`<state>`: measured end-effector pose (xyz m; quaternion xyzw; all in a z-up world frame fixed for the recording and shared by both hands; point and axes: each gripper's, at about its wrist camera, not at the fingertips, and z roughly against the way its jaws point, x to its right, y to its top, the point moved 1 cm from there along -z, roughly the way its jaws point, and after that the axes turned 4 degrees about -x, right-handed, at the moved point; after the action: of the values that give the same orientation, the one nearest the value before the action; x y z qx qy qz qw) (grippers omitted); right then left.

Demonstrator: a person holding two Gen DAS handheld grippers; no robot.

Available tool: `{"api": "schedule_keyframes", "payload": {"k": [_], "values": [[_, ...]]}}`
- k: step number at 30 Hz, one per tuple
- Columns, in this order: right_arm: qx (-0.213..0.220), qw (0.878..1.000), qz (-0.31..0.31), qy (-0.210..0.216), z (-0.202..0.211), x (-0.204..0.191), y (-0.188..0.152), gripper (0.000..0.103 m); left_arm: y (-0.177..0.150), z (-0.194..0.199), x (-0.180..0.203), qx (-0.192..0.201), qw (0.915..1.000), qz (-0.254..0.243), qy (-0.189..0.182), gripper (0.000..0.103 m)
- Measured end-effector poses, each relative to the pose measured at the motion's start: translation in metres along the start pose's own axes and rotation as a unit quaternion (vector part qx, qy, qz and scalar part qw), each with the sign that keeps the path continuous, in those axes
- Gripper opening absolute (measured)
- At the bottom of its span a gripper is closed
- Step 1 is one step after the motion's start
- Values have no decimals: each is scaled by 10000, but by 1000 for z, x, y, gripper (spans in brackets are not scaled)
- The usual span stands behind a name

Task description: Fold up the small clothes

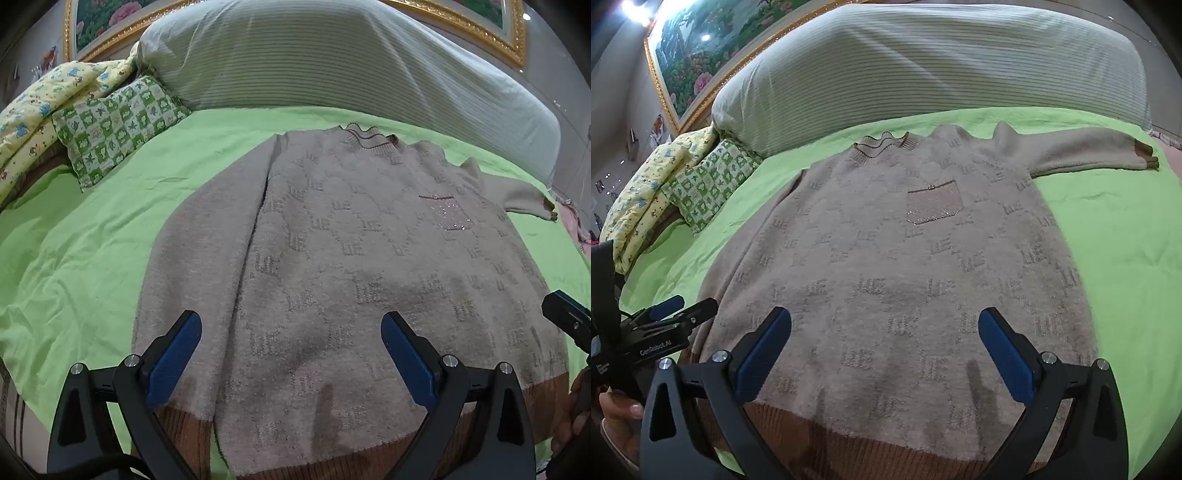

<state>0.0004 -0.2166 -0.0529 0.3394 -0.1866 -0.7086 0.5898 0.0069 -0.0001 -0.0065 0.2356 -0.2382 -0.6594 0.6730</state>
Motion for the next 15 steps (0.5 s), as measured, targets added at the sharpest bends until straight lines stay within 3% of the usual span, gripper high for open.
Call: {"api": "schedule_keyframes", "payload": {"k": [15], "values": [[147, 9998, -20, 161, 7, -2, 4, 101, 3, 1, 6, 63, 10000, -52, 48, 98]]}}
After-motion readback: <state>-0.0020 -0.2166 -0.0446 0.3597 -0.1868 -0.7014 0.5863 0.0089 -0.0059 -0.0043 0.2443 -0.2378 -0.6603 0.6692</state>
